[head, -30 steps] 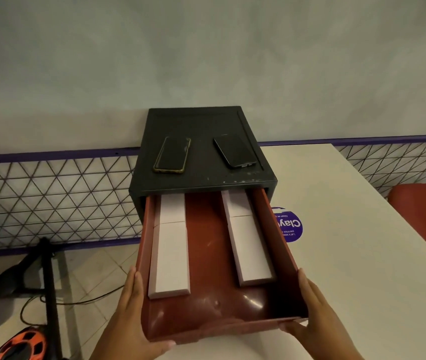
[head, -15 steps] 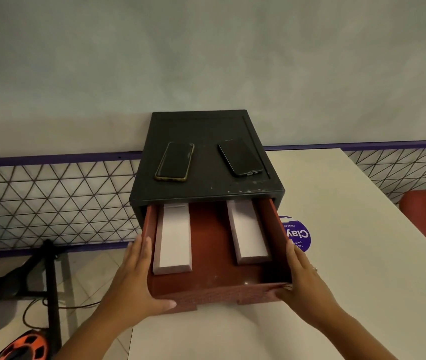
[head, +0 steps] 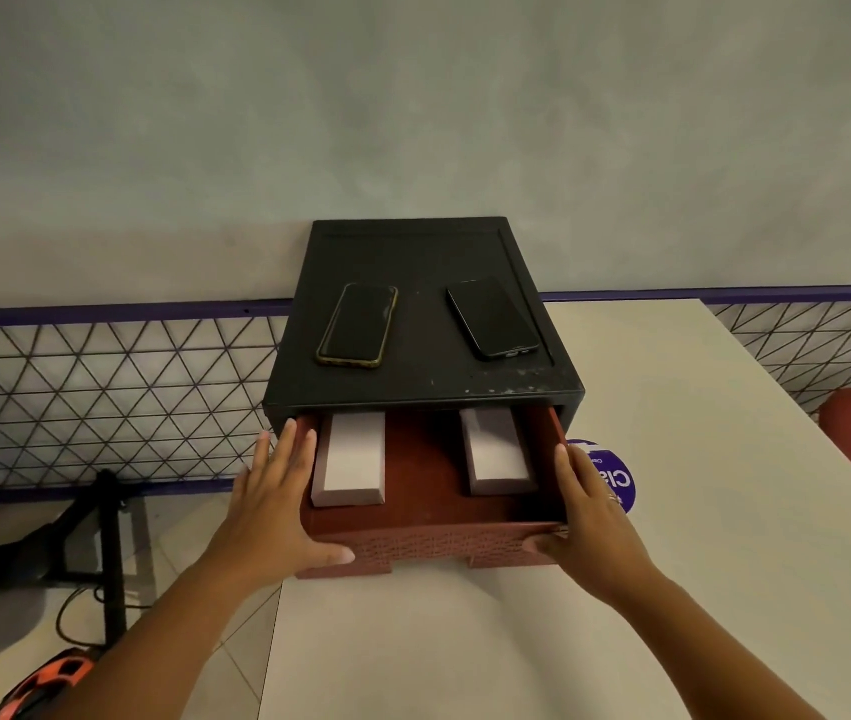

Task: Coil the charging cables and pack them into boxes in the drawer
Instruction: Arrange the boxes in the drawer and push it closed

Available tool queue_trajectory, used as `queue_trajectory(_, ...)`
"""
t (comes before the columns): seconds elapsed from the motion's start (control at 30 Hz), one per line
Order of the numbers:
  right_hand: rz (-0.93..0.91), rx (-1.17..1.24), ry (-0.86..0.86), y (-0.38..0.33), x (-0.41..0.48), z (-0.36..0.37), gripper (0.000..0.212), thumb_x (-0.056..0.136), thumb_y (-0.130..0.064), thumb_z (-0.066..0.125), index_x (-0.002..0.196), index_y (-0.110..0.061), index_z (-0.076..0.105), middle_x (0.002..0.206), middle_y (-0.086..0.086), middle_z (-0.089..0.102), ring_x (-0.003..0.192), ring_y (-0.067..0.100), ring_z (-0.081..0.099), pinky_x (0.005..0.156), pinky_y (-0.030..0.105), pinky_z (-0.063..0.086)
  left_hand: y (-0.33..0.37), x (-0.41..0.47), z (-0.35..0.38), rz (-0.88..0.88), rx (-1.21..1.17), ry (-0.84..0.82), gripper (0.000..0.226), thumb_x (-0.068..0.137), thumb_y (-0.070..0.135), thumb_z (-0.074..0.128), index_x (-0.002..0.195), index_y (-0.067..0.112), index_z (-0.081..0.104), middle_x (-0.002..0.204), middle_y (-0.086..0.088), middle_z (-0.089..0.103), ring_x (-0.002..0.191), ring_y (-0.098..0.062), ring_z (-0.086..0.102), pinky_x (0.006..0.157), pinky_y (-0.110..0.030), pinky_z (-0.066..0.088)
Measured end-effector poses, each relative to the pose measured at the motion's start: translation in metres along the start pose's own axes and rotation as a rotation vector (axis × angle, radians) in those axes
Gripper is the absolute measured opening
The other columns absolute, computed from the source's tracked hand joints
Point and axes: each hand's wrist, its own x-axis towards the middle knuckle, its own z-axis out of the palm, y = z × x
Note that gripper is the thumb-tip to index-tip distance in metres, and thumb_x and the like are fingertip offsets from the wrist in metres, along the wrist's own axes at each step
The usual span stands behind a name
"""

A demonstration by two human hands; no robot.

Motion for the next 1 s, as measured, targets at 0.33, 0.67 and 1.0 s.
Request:
queue_trajectory(0.33,-0.114,-0.055,-0.036,0.000,-0.015,-0.012,0.016,0.086,-0.035,0.063,0.101,-0.029,0.063,0.157,-0.004,-0.001,0.136,0.022,0.031,0.100,0.023,0.042,0.006,-0.020,-0.008,0.094,-0.147,-0.146,0.034,0.072,0.053,0.071,0.058,0.030,0.050,0.154,0.015,0.016,0.135,-0.008,0.029,0.097,-0.020,0.034)
queue_trajectory(0.67,-0.143,-0.027,-0.101,0.017,-0.034,-0.022,0.021,0.077,-0.040,0.071,0.095,-0.039,0.059,0.154,-0.013,-0.005,0.135,0.020,0.030,0.093,0.016,0.041,0.016,-0.034,-0.001,0.177,-0.053,0.005,0.096,0.059,0.092,-0.005,0.091,0.036,0.067,0.147,0.017,-0.005,0.135,-0.006,-0.026,0.112,-0.035,-0.010)
queue_trajectory(1.0,-0.104,-0.022,-0.122,0.014,-0.031,-0.012,0.086,0.082,-0.045,0.064,0.148,-0.029,0.012,0.151,-0.012,-0.028,0.141,0.023,0.019,0.107,0.026,0.034,0.042,0.055,0.017,0.297,0.443,-0.299,0.087,0.082,0.037,0.067,0.149,0.030,0.013,0.158,-0.002,0.003,0.145,-0.024,0.007,0.113,-0.039,0.027)
